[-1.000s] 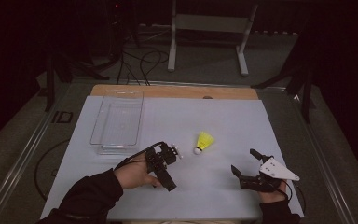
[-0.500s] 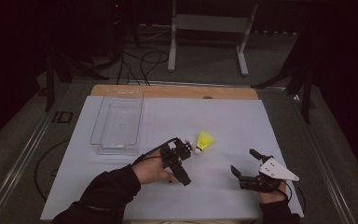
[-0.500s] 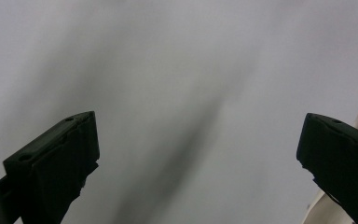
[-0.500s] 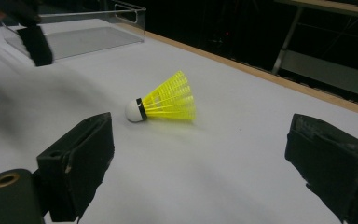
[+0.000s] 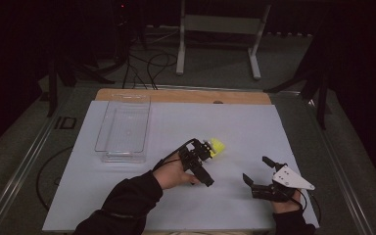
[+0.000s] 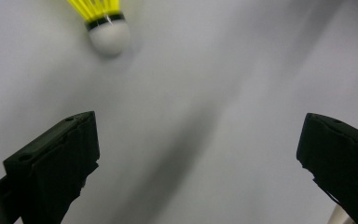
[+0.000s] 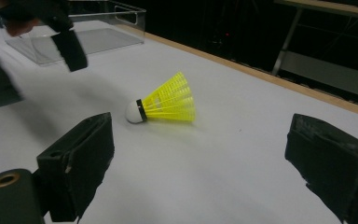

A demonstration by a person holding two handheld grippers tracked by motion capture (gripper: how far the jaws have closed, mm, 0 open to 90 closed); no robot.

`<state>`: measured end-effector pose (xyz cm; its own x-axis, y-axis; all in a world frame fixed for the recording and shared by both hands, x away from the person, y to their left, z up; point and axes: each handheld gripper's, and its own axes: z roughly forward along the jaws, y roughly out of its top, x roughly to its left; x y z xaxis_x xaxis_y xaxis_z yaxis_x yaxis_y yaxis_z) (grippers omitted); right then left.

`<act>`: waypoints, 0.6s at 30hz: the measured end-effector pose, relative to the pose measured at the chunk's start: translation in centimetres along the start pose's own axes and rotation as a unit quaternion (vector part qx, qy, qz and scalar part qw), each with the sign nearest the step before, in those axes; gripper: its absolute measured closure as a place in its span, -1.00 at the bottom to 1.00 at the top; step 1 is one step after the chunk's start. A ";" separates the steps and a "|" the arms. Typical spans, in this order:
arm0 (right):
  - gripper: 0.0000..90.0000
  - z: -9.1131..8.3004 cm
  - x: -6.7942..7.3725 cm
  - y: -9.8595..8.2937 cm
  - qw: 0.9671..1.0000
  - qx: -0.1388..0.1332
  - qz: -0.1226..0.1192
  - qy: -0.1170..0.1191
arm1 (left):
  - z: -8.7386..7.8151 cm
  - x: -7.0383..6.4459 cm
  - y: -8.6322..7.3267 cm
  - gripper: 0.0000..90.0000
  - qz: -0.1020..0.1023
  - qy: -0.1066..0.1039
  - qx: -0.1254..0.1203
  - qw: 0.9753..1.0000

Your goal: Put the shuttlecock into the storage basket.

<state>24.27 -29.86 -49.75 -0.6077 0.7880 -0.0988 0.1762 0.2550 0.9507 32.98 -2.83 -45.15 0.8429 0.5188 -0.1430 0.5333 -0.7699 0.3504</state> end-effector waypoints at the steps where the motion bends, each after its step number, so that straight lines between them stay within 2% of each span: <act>1: -0.82 0.0 0.0 0.0 1.000 0.000 0.000 0.000 | 0.0 0.0 0.2 -1.00 -0.002 0.001 -0.002 1.000; 4: -0.82 0.0 0.0 0.0 1.000 0.001 0.000 0.001 | 0.1 0.1 0.8 -1.00 -0.010 0.015 -0.007 1.000; 5: -0.82 0.1 0.0 0.0 1.000 0.001 0.001 0.001 | 0.2 0.0 1.0 -1.00 -0.006 0.022 -0.005 1.000; 7: -0.82 0.0 0.0 0.0 1.000 0.001 0.000 0.001 | 0.3 -0.1 1.3 -1.00 -0.014 0.032 -0.015 0.999; 8: -0.82 0.0 0.0 0.0 1.000 0.001 0.000 0.001 | 0.4 -0.1 1.5 -1.00 -0.014 0.027 -0.014 0.999; 10: -0.82 0.0 -0.1 -0.1 1.000 0.000 0.002 0.001 | 0.4 0.0 1.8 -1.00 -0.025 0.028 -0.027 0.999; 13: -0.82 0.1 -0.1 -0.1 1.000 0.001 0.002 0.002 | 0.4 0.2 2.2 -1.00 -0.029 0.008 -0.038 0.999; 15: -0.82 0.1 0.0 -0.1 1.000 0.001 0.000 0.002 | 0.5 0.5 2.3 -1.00 -0.038 -0.005 -0.053 0.998; 18: -0.82 0.0 -0.1 -0.1 1.000 -0.002 0.002 0.000 | 0.8 0.8 2.3 -1.00 -0.048 -0.005 -0.064 0.997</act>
<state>24.32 -29.91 -49.82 -0.6073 0.7889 -0.0943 0.1764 0.2496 0.9521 34.96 -4.47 -45.16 0.7895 0.5835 -0.1901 0.5983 -0.6630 0.4499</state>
